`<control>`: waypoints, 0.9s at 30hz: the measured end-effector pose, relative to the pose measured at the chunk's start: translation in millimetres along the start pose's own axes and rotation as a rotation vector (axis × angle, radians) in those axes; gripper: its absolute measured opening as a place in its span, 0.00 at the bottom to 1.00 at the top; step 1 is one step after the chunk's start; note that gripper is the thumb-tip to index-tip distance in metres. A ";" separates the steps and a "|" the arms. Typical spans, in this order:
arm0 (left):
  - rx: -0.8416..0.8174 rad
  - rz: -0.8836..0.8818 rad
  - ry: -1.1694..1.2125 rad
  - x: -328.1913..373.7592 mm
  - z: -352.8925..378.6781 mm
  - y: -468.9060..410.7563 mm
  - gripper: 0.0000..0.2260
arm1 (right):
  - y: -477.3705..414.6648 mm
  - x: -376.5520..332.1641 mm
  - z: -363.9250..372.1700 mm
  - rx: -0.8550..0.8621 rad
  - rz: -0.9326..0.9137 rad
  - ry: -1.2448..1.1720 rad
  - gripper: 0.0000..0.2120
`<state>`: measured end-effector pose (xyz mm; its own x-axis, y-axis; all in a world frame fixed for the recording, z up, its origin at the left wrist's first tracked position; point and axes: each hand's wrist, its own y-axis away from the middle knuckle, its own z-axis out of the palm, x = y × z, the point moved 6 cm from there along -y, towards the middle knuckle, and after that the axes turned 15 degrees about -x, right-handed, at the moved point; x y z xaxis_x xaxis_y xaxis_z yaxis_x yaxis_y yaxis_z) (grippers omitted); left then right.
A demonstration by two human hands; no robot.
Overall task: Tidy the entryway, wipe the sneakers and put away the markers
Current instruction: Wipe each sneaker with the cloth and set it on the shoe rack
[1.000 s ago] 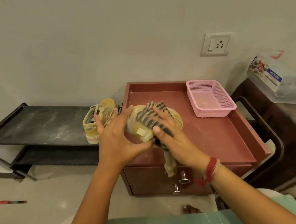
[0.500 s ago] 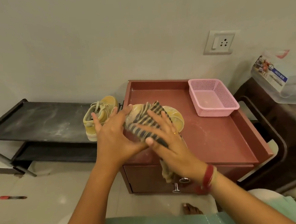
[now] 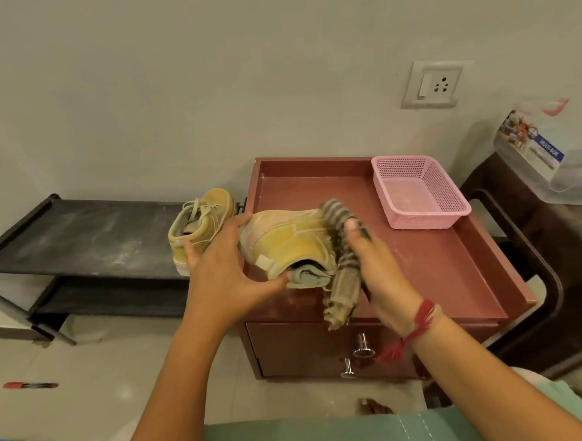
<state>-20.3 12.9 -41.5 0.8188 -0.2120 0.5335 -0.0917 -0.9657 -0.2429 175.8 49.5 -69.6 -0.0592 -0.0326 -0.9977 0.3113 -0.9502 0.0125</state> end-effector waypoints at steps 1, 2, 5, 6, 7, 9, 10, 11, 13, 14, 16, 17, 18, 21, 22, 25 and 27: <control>-0.047 -0.023 -0.005 -5.1 1.2 1.3 0.42 | 1.2 2.5 -9.0 0.068 0.003 -0.124 0.19; -0.094 -0.041 -0.026 -10.2 3.4 2.5 0.44 | 2.0 3.7 -15.1 0.129 0.000 -0.183 0.16; -0.191 -0.098 -0.107 -24.5 12.3 5.7 0.46 | -0.1 7.6 -5.4 0.148 -0.018 0.075 0.13; -0.200 -0.115 -0.114 -28.4 14.2 6.3 0.45 | 0.7 10.7 6.9 0.101 -0.037 0.207 0.14; -0.201 -0.126 -0.112 -30.9 15.0 6.8 0.44 | 2.4 16.4 20.5 0.038 -0.055 0.351 0.16; -0.189 -0.119 -0.099 -32.9 15.4 7.2 0.41 | 8.6 26.6 45.5 -0.109 -0.125 0.599 0.18; -0.185 -0.110 -0.091 -33.6 15.1 7.7 0.40 | 13.0 28.6 55.4 -0.190 -0.169 0.688 0.20; -0.184 -0.103 -0.089 -34.3 15.2 8.0 0.39 | 17.5 29.3 61.5 -0.265 -0.205 0.755 0.20; -0.188 -0.089 -0.103 -35.4 15.3 7.6 0.40 | 18.2 31.4 59.5 -0.340 -0.245 0.842 0.21; -0.188 -0.088 -0.108 -35.4 15.3 6.9 0.40 | 13.2 31.2 53.9 -0.327 -0.238 0.859 0.21; -0.185 -0.096 -0.112 -33.5 15.1 4.9 0.41 | 0.8 28.1 41.7 -0.219 -0.163 0.815 0.23; -0.185 -0.097 -0.112 -32.0 15.2 3.7 0.41 | -0.8 27.0 41.7 -0.188 -0.128 0.787 0.23; -0.181 -0.096 -0.103 -31.3 15.3 2.7 0.41 | 2.2 27.5 47.8 -0.209 -0.129 0.783 0.23; -0.184 -0.080 -0.091 -31.5 15.1 1.6 0.37 | 25.3 31.9 75.7 -0.402 -0.274 0.882 0.20; -0.191 -0.070 -0.120 -30.7 15.6 1.3 0.37 | 25.1 33.3 74.8 -0.415 -0.287 0.875 0.19; -0.191 -0.067 -0.186 -26.7 17.2 0.2 0.42 | 0.3 31.6 48.0 -0.226 -0.145 0.719 0.16; -0.197 -0.082 -0.200 -24.5 16.5 -1.2 0.42 | 2.7 30.4 50.8 -0.216 -0.112 0.752 0.17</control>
<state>-30.9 21.7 -67.6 0.9219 -0.1166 0.3694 -0.1125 -0.9931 -0.0327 126.6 30.2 -96.5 0.5318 0.3512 -0.7706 0.5231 -0.8518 -0.0272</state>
